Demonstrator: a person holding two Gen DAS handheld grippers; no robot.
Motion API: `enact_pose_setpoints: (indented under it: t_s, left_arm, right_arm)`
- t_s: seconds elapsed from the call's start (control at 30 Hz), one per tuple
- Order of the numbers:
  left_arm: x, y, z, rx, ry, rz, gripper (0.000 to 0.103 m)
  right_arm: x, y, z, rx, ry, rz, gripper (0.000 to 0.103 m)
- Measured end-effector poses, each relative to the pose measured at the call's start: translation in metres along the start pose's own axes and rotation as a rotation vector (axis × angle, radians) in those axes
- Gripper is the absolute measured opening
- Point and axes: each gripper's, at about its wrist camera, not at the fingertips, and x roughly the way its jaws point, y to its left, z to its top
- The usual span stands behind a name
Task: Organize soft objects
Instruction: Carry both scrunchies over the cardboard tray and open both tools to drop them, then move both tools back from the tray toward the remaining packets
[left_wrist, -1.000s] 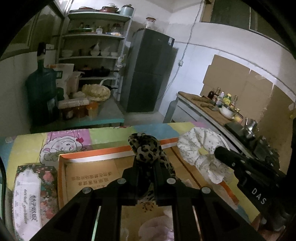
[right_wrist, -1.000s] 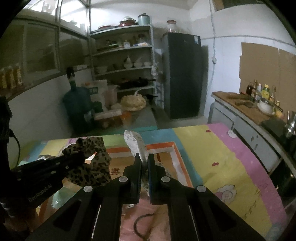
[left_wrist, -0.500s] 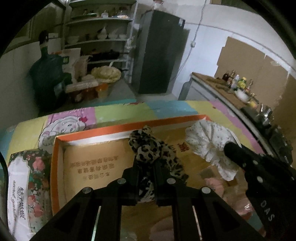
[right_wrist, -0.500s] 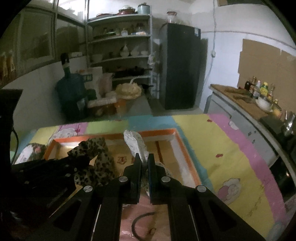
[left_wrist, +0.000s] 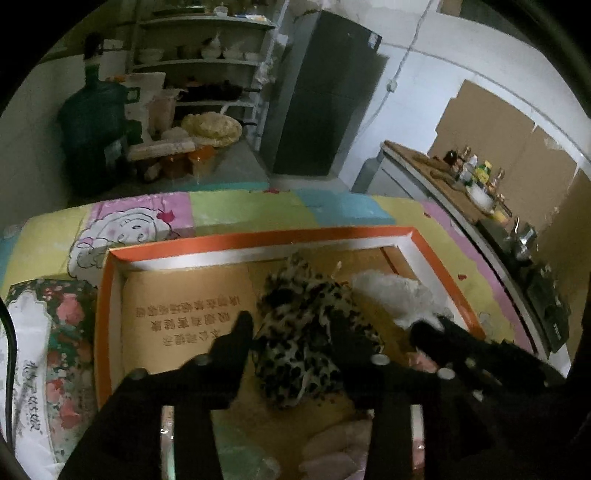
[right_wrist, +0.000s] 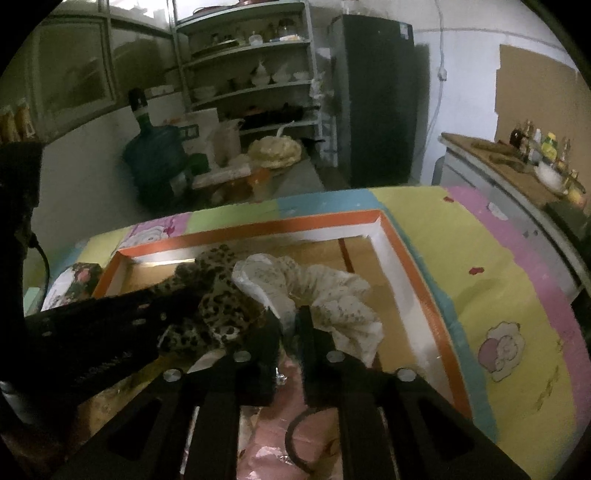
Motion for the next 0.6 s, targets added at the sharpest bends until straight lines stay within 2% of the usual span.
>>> enact_pose_setpoints:
  t_s: [0.03,0.1,0.6]
  left_arm:
    - [-0.002,0.001,0.0,-0.005,-0.006,0.003,0.052]
    - [-0.006,0.001,0.0,-0.009,-0.019,0.007,0.059]
    - [-0.053,-0.01,0.0,0.064,-0.157,0.056,0.06]
  right_arm:
    - [-0.001,0.0,0.0,0.007,0.001,0.008,0.032]
    - [-0.002,-0.001,-0.001,0.017,0.002,0.017,0.036]
    - [-0.032,0.006,-0.007,0.017,-0.052,0.045,0.042]
